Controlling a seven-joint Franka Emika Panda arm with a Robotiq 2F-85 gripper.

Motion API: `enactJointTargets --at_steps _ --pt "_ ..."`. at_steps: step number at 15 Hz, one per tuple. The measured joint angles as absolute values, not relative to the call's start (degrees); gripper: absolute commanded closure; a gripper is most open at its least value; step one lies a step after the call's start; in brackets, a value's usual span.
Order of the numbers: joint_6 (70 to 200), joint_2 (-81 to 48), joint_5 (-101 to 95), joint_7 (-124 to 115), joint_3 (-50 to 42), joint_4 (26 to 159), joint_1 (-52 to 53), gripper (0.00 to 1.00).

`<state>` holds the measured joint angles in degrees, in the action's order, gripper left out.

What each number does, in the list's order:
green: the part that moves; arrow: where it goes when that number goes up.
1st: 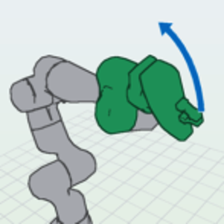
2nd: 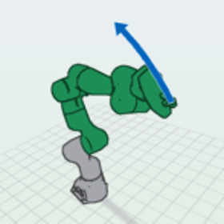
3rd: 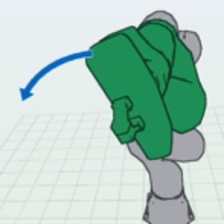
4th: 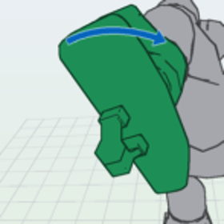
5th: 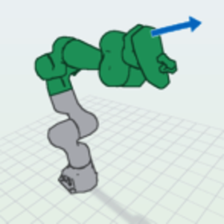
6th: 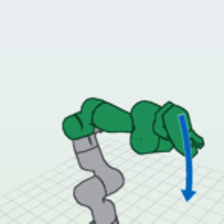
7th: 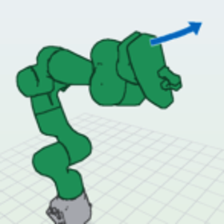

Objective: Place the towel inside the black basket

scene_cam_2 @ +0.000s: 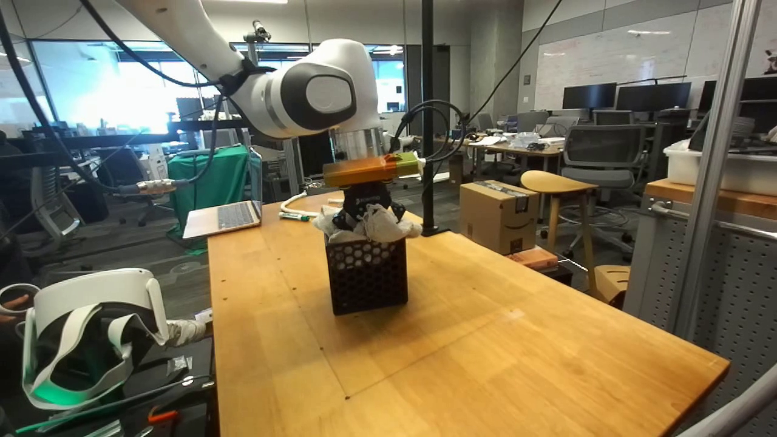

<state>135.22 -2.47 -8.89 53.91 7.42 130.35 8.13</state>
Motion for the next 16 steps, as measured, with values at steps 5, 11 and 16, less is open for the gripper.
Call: enactJointTargets --at_steps 5,11,16 --pt "140.38 -2.52 -4.86 56.02 6.24 131.94 5.57 0.88" --pt "142.03 -1.21 -4.50 56.50 5.44 133.44 4.40 0.88" --pt "141.35 4.08 -11.38 54.37 5.44 135.51 4.46 0.89"
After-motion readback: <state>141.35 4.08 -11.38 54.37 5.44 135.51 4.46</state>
